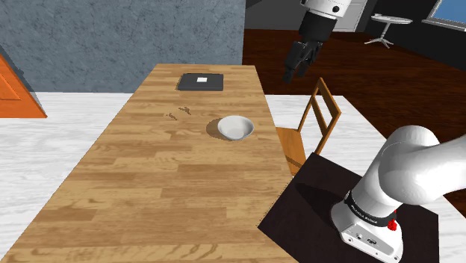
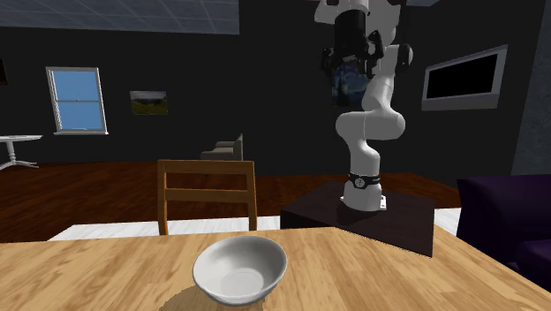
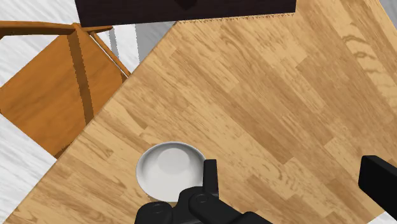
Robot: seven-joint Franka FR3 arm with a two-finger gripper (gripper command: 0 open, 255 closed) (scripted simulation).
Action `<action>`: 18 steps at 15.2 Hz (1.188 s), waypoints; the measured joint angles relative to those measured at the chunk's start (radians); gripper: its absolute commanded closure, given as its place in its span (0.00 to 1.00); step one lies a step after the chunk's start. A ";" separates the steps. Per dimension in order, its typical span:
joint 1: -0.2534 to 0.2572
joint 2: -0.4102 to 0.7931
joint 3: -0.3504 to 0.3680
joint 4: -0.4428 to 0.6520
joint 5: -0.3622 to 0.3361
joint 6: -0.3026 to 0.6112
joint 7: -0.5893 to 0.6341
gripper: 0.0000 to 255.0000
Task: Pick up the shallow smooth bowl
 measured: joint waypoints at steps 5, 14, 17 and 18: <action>-0.010 0.060 -0.049 -0.030 0.008 0.085 -0.043 0.00; -0.015 0.290 -0.195 -0.077 0.077 0.336 -0.196 0.00; -0.007 0.383 -0.243 -0.074 0.123 0.409 -0.258 0.00; -0.004 0.423 -0.265 -0.070 0.144 0.439 -0.291 0.00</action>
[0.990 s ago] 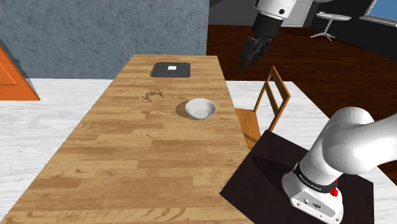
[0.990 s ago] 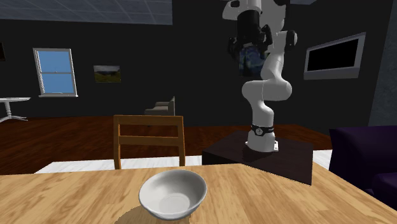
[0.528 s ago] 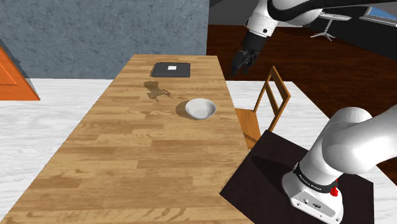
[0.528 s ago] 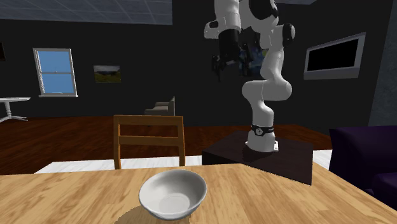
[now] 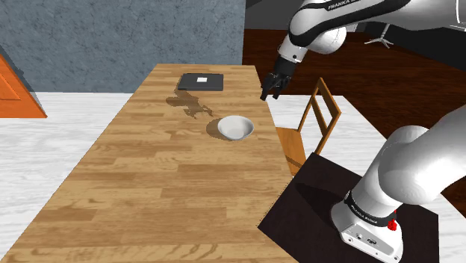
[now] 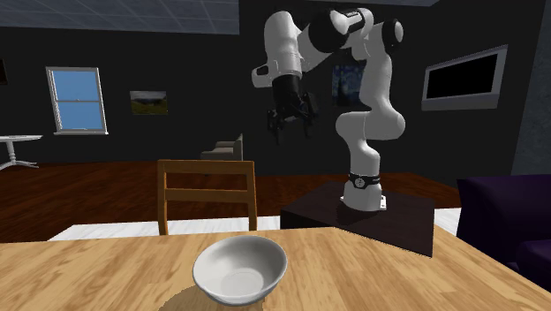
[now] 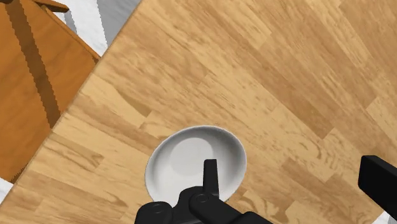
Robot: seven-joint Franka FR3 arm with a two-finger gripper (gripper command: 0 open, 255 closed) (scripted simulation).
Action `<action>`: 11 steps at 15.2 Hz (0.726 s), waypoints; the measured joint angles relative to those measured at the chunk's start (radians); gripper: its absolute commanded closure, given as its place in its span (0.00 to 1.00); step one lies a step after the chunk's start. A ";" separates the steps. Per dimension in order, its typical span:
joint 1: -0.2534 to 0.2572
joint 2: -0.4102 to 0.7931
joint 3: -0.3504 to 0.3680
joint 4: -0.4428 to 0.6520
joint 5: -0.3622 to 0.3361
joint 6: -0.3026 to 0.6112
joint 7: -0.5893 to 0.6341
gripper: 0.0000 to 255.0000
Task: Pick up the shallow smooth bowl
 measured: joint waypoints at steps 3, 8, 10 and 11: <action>0.015 0.115 -0.048 0.035 0.073 0.055 -0.080 0.00; 0.030 0.327 -0.108 0.129 0.238 0.102 -0.229 0.00; 0.025 0.408 -0.118 0.171 0.309 0.106 -0.287 0.00; 0.019 0.451 -0.121 0.194 0.346 0.107 -0.317 0.00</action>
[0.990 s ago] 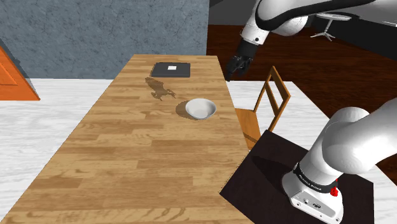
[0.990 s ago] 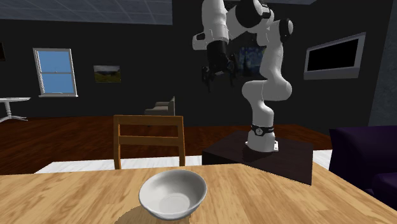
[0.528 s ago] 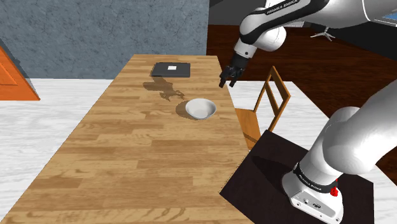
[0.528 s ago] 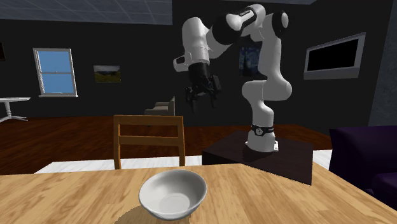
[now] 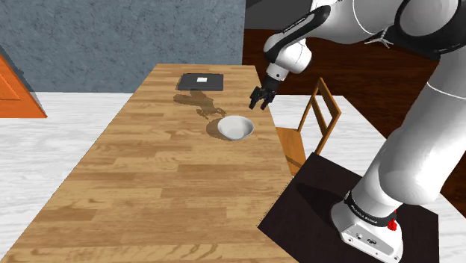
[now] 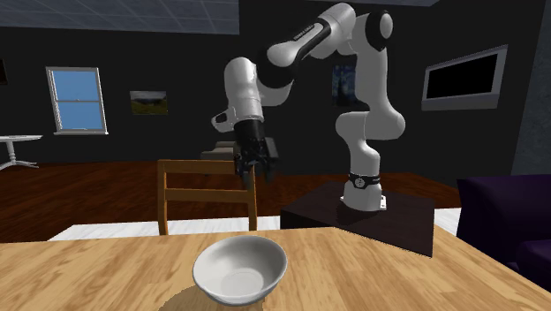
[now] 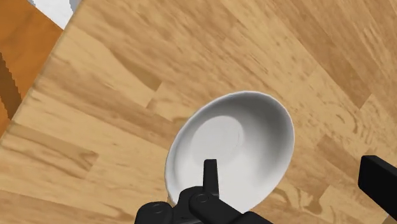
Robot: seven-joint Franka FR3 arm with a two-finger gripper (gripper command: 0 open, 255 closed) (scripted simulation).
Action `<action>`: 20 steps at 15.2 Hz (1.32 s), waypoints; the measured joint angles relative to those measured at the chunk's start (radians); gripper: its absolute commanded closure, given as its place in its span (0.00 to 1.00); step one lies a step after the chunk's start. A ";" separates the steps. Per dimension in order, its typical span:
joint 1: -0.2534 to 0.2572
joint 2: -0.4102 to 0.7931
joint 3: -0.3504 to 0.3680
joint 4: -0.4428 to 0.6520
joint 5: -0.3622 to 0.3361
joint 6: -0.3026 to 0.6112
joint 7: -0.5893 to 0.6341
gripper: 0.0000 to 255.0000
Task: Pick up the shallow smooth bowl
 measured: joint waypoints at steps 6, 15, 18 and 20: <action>-0.075 0.274 0.018 0.184 0.201 -0.035 -0.156 0.00; -0.157 0.510 0.072 0.344 0.340 -0.049 -0.251 0.00; -0.163 0.543 0.084 0.355 0.360 -0.033 -0.270 0.00; -0.165 0.550 0.086 0.358 0.364 -0.030 -0.274 1.00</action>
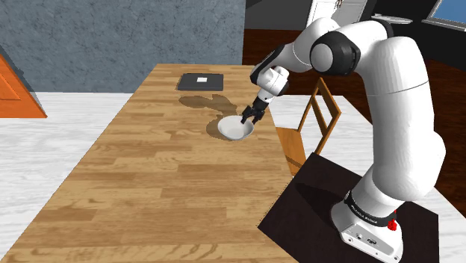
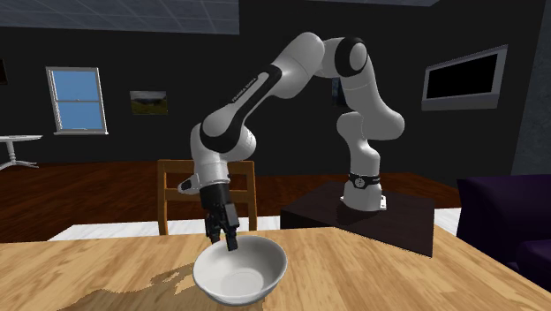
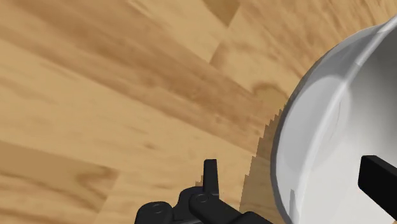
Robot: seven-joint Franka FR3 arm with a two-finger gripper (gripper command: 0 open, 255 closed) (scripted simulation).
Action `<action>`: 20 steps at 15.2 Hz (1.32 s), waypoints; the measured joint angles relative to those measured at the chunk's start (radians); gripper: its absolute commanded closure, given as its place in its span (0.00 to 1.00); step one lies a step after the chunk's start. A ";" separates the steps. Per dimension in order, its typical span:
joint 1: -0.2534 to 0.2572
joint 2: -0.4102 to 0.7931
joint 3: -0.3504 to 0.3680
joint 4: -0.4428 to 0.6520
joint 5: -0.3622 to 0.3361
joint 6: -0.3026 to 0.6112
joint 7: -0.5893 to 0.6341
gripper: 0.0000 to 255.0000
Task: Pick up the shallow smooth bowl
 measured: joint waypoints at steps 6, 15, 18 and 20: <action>-0.001 0.003 0.000 0.002 0.001 0.000 -0.002 1.00; 0.008 -0.039 -0.013 -0.013 -0.023 -0.018 0.024 1.00; 0.014 -0.069 -0.023 -0.017 -0.043 -0.035 0.047 1.00; 0.019 -0.091 -0.030 -0.021 -0.058 -0.047 0.063 1.00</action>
